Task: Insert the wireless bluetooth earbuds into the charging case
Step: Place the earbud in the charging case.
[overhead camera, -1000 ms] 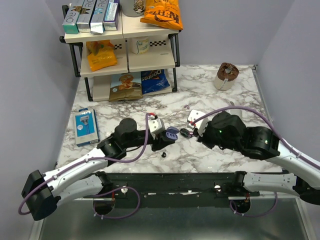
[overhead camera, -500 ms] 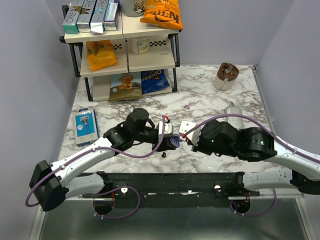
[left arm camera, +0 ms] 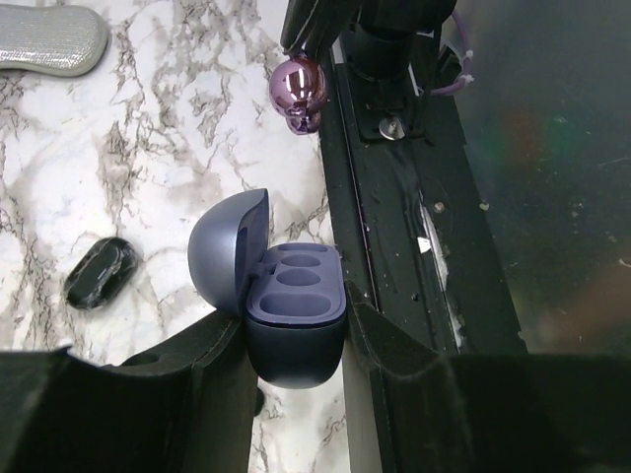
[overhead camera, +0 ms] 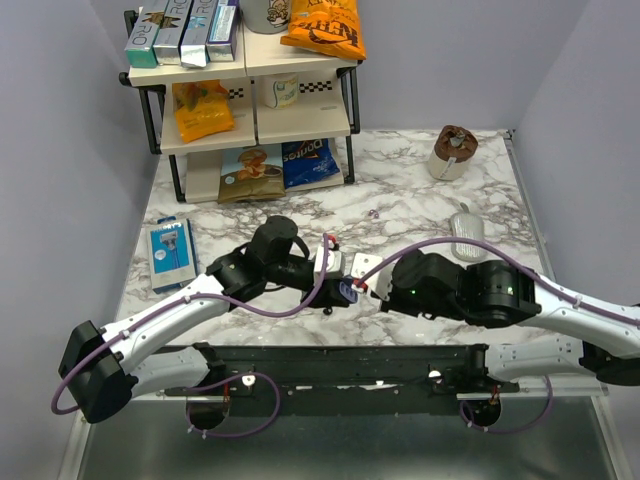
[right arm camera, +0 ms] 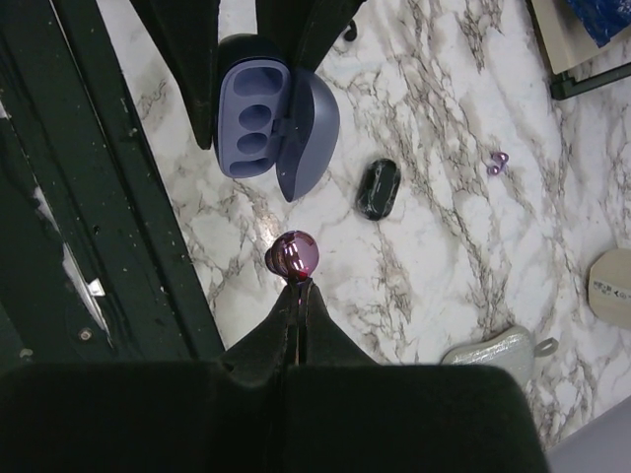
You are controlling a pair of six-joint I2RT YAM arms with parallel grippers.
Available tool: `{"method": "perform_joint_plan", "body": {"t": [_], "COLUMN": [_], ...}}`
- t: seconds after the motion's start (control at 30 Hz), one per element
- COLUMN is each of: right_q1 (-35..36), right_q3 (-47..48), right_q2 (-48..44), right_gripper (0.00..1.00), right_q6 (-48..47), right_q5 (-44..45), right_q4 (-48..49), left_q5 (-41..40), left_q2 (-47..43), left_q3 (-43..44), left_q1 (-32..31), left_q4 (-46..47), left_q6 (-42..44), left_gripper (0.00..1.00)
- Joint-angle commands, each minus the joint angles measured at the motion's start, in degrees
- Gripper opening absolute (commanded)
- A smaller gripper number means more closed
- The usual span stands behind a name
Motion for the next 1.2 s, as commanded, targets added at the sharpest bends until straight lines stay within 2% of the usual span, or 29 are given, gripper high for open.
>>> {"method": "perform_joint_plan", "body": {"t": [0.0, 0.17, 0.47, 0.83, 1.17], "right_q1": [0.7, 0.7, 0.7, 0.7, 0.7], "right_q3": [-0.6, 0.01, -1.48, -1.13, -2.27], "right_q2": [-1.63, -3.05, -1.74, 1.25, 2.57], "right_gripper": [0.01, 0.01, 0.01, 0.01, 0.01], "right_q6": [1.73, 3.5, 3.86, 0.52, -1.86], "right_q5": [-0.79, -3.34, -5.01, -4.84, -1.67], "right_q4": [3.2, 7.34, 9.98, 10.59, 11.99], "left_q5": [2.49, 0.02, 1.25, 4.68, 5.74], "left_q2": [0.08, -1.5, -1.5, 1.22, 0.69], "left_q3": [-0.51, -4.29, -4.03, -0.96, -0.86], "left_q1": [0.48, 0.48, 0.48, 0.48, 0.48], "left_q4": [4.03, 11.68, 13.36, 7.22, 6.33], "left_q6": [-0.98, -6.08, -8.11, -7.5, -6.0], "left_gripper": [0.0, 0.0, 0.0, 0.0, 0.0]}}
